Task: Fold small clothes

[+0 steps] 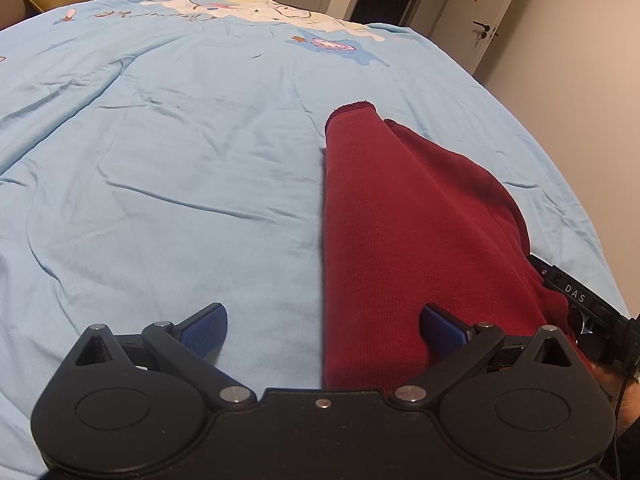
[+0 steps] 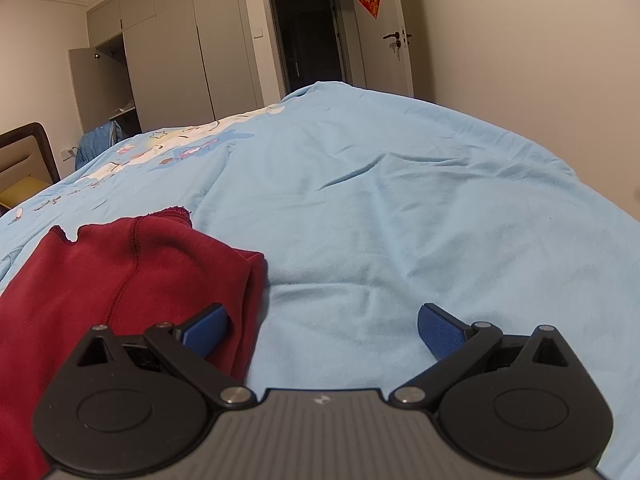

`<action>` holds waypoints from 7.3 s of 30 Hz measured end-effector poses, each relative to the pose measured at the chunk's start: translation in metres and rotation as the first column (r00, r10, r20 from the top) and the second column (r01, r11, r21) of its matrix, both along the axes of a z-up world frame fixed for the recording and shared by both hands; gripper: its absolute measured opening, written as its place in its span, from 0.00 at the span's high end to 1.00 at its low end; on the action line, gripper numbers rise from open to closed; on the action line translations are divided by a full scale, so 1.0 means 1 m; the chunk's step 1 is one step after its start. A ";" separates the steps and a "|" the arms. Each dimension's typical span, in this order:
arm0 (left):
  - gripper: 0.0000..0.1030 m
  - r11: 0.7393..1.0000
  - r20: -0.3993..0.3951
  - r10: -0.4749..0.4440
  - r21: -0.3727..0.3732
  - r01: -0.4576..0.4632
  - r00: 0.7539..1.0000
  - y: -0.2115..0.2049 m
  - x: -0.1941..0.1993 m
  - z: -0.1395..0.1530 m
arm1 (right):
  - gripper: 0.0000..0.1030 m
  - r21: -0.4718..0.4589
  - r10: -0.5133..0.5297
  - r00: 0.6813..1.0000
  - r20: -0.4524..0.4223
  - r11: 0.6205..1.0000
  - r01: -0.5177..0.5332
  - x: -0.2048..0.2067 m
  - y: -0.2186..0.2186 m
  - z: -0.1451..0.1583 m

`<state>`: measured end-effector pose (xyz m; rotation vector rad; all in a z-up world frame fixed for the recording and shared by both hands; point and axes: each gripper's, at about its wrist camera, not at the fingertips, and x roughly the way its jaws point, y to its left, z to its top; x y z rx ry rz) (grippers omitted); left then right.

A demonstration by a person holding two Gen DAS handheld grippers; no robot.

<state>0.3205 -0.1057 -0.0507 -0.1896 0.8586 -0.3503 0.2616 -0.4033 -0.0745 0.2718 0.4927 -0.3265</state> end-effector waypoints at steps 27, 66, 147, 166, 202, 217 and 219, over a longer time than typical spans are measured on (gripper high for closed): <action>0.01 0.990 0.058 -0.076 -0.112 0.083 0.995 0.004 0.048 0.013 | 0.00 0.225 0.187 0.980 0.072 0.954 -0.198 0.017 -0.006 0.025; 0.74 0.993 0.124 -0.115 0.055 0.109 0.986 0.016 0.067 0.095 | 0.85 0.188 0.352 0.909 0.224 0.899 -0.395 0.052 0.059 0.094; 0.01 0.966 0.341 0.147 0.152 -0.209 0.929 0.121 -0.159 0.062 | 0.00 -0.060 0.322 0.937 0.137 0.947 -0.316 -0.148 0.181 0.083; 0.01 0.966 0.329 0.145 0.157 -0.205 0.933 0.120 -0.154 0.058 | 0.00 -0.057 0.325 0.938 0.119 0.946 -0.320 -0.142 0.181 0.078; 0.01 0.964 0.311 0.153 0.161 -0.211 0.938 0.120 -0.152 0.051 | 0.00 -0.046 0.326 0.940 0.102 0.945 -0.323 -0.141 0.181 0.072; 0.01 0.963 0.272 0.162 0.167 -0.212 0.949 0.120 -0.149 0.049 | 0.00 -0.045 0.326 0.940 0.100 0.945 -0.323 -0.140 0.181 0.071; 0.01 0.961 0.280 0.168 0.165 -0.220 0.945 0.120 -0.151 0.049 | 0.00 -0.045 0.326 0.940 0.099 0.945 -0.323 -0.140 0.181 0.071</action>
